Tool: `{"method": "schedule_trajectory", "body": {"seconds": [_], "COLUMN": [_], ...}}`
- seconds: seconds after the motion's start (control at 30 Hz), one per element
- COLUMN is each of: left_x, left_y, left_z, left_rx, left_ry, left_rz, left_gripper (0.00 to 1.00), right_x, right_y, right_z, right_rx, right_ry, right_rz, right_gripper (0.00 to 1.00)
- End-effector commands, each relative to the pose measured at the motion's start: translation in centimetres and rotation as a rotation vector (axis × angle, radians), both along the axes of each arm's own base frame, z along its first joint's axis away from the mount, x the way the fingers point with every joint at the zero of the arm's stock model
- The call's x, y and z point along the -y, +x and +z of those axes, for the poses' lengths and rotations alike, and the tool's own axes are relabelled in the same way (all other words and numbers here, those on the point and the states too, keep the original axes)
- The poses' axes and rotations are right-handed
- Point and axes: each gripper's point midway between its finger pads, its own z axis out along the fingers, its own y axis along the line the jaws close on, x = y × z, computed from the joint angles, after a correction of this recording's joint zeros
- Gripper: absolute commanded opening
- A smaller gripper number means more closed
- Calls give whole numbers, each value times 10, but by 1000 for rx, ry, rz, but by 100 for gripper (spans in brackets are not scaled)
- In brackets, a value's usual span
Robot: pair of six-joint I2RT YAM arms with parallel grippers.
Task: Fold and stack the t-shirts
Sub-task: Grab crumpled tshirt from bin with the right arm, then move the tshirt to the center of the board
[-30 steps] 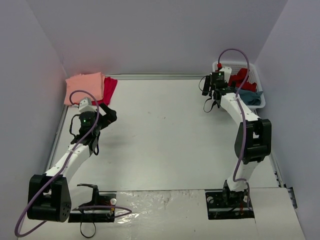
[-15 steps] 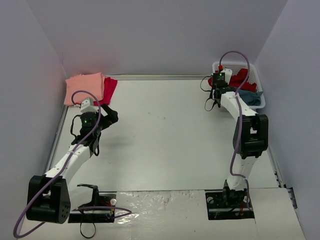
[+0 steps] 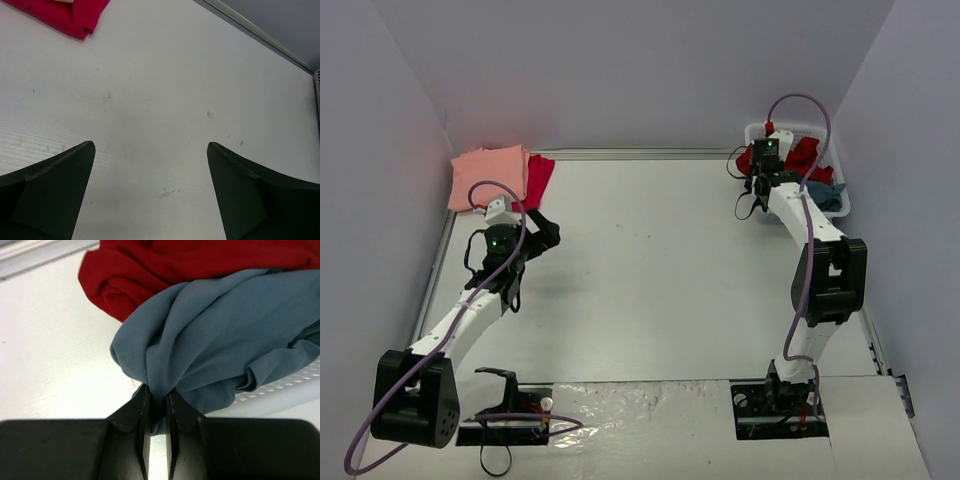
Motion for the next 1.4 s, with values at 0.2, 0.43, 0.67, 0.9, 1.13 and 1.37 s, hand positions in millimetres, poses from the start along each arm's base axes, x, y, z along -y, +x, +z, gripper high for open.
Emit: {"method": "schedule_trajectory", "body": {"seconds": [0.2,0.43,0.67,0.9,1.13,1.37], "left_x": [14,20,24,29,28,28], "left_y": [-5,-10,-14,-17,-19,-18], "left_z": [24,28,32,32,36,38], "left_rx": [70,68,76,73,81,85], "left_ry": [38,54,64,70,71,65], "left_rz": [-39,-47,-58,-70,-63,-59], "left_gripper": [94,94,94,94,94,94], "right_x": [9,11,15,11,-14,-71], "right_y": [-26,-35,-41,-47,-60,-78], "right_z": [125,172,222,281,340,375], "right_rx": [260,362,453,569,690,753], "right_ry": [14,21,18,36,109,267], "right_rz": [-32,-45,-53,-24,113,382], "right_gripper": [0,0,0,0,0,0]}}
